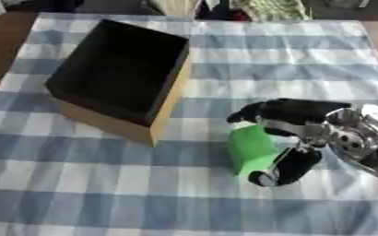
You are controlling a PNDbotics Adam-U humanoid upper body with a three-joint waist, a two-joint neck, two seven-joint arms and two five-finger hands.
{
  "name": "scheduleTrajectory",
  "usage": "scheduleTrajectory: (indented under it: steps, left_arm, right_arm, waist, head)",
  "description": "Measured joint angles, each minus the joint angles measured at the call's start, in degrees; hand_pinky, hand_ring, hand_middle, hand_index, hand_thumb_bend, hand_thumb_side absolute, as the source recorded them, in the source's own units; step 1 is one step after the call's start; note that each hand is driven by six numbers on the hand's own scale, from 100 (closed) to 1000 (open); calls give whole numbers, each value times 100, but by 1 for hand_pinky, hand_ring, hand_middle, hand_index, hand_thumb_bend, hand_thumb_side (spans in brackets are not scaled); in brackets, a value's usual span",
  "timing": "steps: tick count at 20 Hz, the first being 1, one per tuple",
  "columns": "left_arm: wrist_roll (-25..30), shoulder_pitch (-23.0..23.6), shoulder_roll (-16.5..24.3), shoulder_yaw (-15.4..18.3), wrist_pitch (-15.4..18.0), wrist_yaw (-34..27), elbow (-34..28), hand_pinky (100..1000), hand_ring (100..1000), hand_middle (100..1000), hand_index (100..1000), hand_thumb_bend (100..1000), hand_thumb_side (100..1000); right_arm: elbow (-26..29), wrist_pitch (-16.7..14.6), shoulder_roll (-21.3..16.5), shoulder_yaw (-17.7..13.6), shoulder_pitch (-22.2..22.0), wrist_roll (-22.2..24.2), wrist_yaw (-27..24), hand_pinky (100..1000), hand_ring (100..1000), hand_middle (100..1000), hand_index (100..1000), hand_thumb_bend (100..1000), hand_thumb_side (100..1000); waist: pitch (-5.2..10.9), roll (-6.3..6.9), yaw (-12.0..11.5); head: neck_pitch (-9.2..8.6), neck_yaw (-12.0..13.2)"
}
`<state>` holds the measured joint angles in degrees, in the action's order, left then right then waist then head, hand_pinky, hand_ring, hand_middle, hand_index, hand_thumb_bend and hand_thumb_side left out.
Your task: Pick up objects on the table and place them in the box.
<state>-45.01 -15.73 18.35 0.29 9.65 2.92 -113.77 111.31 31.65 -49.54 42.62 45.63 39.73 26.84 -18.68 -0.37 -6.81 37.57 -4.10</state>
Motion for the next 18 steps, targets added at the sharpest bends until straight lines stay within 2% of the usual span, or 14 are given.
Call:
scheduleTrajectory:
  steps: [7,13,18]
  left_arm:
    - [7,2,-23,-3,-7,-9,0,592,739,581,707,329,348]
    - [10,7,-24,-3,-9,-10,0,592,740,581,706,327,347]
    - [12,8,-25,-3,-10,-10,0,593,740,581,705,327,348]
  right_arm:
    - [-396,-14,208,131,126,14,140,974,1000,832,954,367,194]
    - [-640,-47,318,217,132,47,177,964,988,752,888,349,100]
    - [-671,-31,341,219,167,32,74,939,940,608,736,201,100]
  waist:
    - [-2,9,-8]
    - [-8,11,-19]
    - [-8,14,-12]
  head:
    - [-38,-33]
    - [-43,-52]
    - [-43,-52]
